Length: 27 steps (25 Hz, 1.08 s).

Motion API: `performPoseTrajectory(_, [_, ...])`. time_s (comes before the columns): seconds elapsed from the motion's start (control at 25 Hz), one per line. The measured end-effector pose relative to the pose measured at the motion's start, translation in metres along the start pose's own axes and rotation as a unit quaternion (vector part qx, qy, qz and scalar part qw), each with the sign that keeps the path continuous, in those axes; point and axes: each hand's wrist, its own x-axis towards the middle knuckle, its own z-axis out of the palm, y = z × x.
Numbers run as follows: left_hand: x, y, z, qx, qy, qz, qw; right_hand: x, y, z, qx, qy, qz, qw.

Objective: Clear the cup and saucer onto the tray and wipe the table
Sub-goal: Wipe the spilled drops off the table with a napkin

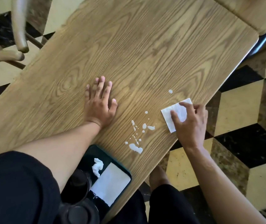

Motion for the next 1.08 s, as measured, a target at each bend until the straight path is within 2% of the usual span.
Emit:
performPoseTrajectory(0.08, [-0.001, -0.001, 0.002, 0.004, 0.008, 0.001, 1.0, -0.007, -0.004, 0.003, 0.023, -0.033, 0.018, 0.999])
performPoseTrajectory(0.2, [0.0, -0.003, 0.006, 0.007, 0.021, 0.005, 1.0, 0.001, -0.006, -0.002, 0.078, -0.002, 0.039, 0.996])
performPoseTrajectory(0.36, [0.0, -0.003, 0.007, 0.002, 0.031, 0.007, 1.0, 0.043, -0.013, -0.01, 0.096, 0.052, 0.039, 0.993])
performPoseTrajectory(0.56, [0.0, -0.002, 0.005, 0.006, 0.042, 0.01, 0.999, 0.089, -0.035, 0.013, 0.132, 0.031, 0.034, 0.99])
performPoseTrajectory(0.76, [-0.001, -0.002, 0.005, 0.003, 0.04, 0.008, 0.999, 0.049, -0.046, 0.029, 0.103, -0.051, -0.102, 0.988])
performPoseTrajectory(0.84, [-0.001, -0.003, 0.005, -0.006, 0.034, 0.003, 0.999, 0.031, -0.037, 0.024, 0.082, -0.072, -0.128, 0.986])
performPoseTrajectory(0.92, [-0.001, -0.002, 0.005, -0.007, 0.029, 0.0, 1.0, 0.035, -0.026, 0.012, 0.065, -0.06, -0.102, 0.991])
performPoseTrajectory(1.08, [-0.001, -0.002, 0.005, 0.014, 0.036, 0.005, 0.999, 0.096, -0.034, 0.005, 0.061, -0.036, 0.034, 0.997])
